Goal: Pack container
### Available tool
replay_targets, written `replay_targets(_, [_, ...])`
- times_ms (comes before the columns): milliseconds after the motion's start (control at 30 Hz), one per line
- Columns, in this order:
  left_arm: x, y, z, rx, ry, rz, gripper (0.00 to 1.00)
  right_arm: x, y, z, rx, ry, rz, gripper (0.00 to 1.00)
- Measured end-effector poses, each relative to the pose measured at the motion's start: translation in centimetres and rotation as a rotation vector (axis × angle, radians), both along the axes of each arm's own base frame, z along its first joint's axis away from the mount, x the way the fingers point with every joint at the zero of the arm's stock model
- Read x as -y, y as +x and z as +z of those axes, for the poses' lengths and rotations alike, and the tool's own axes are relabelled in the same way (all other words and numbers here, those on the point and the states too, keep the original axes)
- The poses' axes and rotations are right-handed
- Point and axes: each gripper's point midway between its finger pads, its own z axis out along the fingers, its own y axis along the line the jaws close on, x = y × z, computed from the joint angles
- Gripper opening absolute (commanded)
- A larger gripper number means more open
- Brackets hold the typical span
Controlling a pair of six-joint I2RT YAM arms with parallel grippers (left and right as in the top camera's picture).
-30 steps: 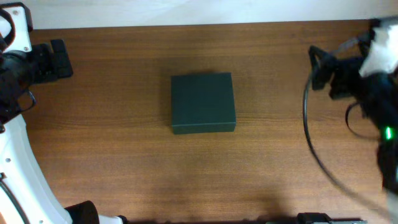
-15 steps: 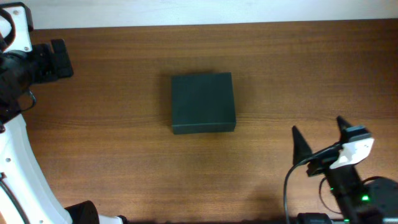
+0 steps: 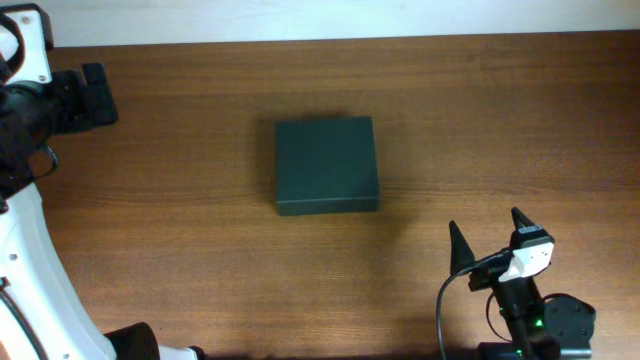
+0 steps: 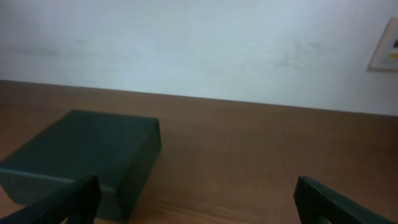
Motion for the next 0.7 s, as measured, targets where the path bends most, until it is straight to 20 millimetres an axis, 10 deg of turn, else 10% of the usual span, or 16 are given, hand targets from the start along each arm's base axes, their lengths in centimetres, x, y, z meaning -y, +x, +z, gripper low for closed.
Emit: replay_targets(700, [0.0, 0.0, 0.0, 0.000, 0.000, 0.000, 0.99, 0.8, 1.0, -7.5, -0.134, -0.002, -0.044, 0.99])
